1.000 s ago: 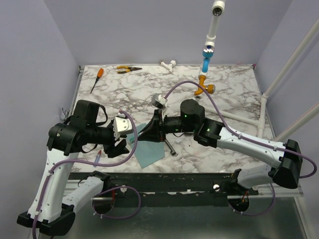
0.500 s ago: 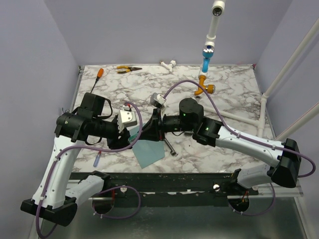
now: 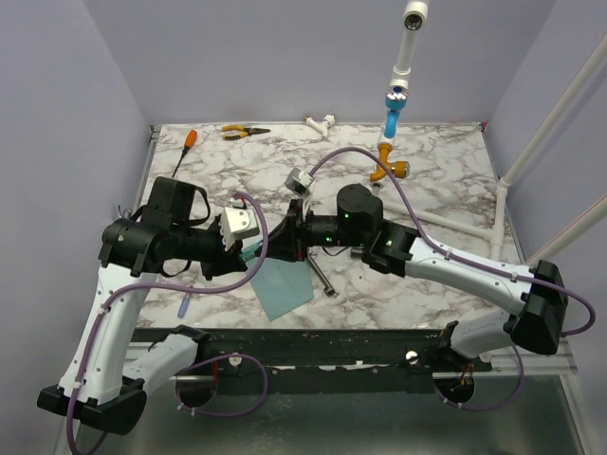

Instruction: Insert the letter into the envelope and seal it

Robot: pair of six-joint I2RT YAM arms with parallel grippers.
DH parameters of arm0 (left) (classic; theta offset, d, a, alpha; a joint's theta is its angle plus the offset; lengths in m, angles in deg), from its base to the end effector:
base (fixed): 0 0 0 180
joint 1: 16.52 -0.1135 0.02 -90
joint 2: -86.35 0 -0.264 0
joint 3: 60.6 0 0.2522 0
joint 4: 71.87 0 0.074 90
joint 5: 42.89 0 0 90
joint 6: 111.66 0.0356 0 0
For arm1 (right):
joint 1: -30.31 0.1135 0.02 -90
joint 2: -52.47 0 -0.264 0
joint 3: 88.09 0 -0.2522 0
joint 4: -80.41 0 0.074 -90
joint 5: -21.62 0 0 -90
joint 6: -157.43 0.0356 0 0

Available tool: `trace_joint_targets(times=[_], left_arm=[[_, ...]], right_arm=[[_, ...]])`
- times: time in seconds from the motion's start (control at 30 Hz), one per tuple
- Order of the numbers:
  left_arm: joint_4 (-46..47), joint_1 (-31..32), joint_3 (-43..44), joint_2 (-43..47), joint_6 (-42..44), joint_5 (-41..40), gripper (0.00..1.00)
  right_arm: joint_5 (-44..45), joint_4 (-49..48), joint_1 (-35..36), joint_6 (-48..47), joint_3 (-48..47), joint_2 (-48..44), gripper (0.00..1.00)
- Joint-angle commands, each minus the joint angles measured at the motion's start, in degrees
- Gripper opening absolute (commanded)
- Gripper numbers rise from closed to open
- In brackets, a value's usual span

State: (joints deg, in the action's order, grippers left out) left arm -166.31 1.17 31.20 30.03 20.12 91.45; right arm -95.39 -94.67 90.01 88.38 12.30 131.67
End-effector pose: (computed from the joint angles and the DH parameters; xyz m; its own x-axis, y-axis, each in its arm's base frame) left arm 0.1165 -0.0633 0.3943 -0.2352 0.5752 -0.7835 0.9620 0.2530 -0.1030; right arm 0.1516 0.2914 0.3663 -0.3938 -0.0424 -0.9182 -0.9175 0.0790 0.3898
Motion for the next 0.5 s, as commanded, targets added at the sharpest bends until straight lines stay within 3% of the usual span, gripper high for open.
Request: trace_joint_targets(times=[0.0, 0.1, 0.47], left_arm=[[9.66, 0.62, 1.39, 2.5, -7.0, -14.41, 0.0], [13.23, 1.67, 1.49, 3.34, -6.54, -23.17, 0.0], [26.86, 12.5, -8.42, 11.18, 11.1, -54.06, 0.0]], right_arm=[[11.73, 0.85, 0.29, 11.55, -6.53, 6.36, 0.01], [11.61, 4.81, -0.28, 16.91, -12.44, 11.2, 0.01], [6.98, -3.33, -0.73, 28.42, -19.77, 20.31, 0.0]])
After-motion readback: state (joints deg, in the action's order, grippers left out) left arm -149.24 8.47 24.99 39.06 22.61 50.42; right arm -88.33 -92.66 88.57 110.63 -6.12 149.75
